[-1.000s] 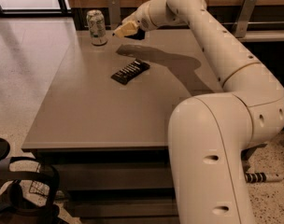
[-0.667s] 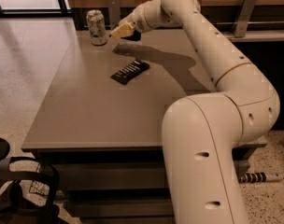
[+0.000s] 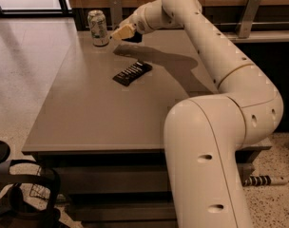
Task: Move rxbar blueberry near 7up can
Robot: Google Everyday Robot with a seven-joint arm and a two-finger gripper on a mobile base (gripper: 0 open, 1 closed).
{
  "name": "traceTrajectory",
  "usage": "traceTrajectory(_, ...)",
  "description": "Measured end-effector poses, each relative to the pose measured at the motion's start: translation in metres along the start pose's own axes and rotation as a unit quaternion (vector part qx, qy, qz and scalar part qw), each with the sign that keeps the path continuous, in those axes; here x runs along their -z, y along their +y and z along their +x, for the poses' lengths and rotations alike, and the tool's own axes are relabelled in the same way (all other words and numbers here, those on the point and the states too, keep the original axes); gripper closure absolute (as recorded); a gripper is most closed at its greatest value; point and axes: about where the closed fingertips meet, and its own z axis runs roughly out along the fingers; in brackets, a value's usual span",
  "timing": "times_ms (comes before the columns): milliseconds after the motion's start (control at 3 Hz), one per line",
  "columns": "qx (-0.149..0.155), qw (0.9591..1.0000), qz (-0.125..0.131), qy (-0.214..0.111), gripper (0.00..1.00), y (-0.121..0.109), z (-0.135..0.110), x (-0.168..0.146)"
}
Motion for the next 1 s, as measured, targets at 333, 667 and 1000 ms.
traceTrajectory(333,0.000,1.0000,-0.003,0.001,0.35,0.0022,0.0008,-0.0037)
traceTrajectory(667,-0.001,1.0000,-0.005,0.001,0.11,0.0044,0.0017,-0.0075)
traceTrajectory(1000,-0.001,1.0000,-0.007,0.002,0.00,0.0062,0.0024,-0.0103)
